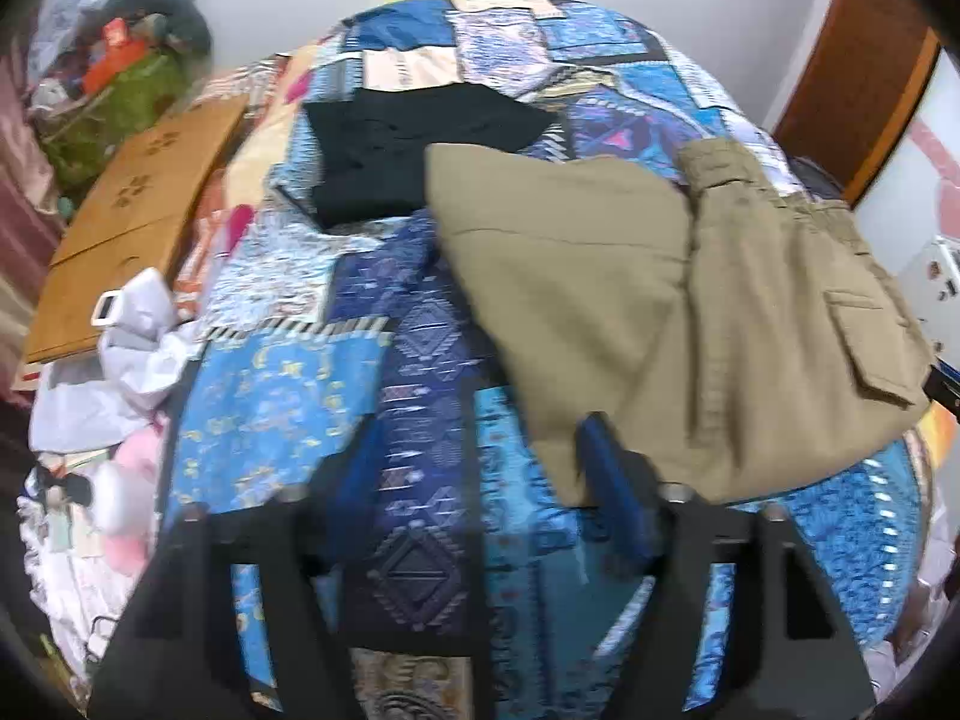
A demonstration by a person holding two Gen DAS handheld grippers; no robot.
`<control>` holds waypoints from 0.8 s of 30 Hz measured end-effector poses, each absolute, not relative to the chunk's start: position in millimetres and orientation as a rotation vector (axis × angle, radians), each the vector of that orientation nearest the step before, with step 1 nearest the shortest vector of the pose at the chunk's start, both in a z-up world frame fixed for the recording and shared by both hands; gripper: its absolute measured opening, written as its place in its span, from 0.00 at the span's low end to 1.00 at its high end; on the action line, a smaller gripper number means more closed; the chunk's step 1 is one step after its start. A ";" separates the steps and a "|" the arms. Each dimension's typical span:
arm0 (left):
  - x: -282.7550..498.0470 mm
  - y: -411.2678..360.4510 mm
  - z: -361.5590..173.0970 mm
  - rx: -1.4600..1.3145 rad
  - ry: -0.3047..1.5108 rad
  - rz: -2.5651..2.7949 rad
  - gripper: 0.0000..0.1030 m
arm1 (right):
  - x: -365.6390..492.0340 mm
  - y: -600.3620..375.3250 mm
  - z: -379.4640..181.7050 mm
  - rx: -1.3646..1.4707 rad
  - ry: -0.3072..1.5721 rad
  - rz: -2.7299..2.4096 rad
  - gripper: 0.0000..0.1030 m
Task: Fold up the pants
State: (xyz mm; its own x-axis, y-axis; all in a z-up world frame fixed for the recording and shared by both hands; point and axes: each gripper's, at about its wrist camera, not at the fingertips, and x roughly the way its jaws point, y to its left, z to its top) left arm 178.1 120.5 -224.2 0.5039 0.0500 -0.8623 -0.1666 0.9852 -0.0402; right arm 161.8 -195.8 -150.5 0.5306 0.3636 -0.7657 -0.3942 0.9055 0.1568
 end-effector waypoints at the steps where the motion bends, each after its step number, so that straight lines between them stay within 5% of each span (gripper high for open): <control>1: 176.3 122.8 -225.8 -0.117 1.033 0.144 0.56 | 161.3 -195.0 -153.1 -0.035 0.915 0.461 0.39; 7: 171.1 133.4 -229.4 -0.110 1.037 0.169 0.56 | 156.5 -191.5 -158.1 -0.046 0.920 0.480 0.32; 24: 223.7 68.5 -151.9 -0.098 0.866 -0.078 0.55 | 193.3 -176.4 -124.2 -0.126 0.860 0.497 0.39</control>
State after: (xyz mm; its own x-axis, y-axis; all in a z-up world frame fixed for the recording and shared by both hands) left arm 223.7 68.5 -151.9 0.6455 -0.1080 -0.7561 0.0284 0.9927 -0.1175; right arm 193.3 -176.4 -124.2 0.5470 0.3681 -0.7519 -0.4673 0.8794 0.0905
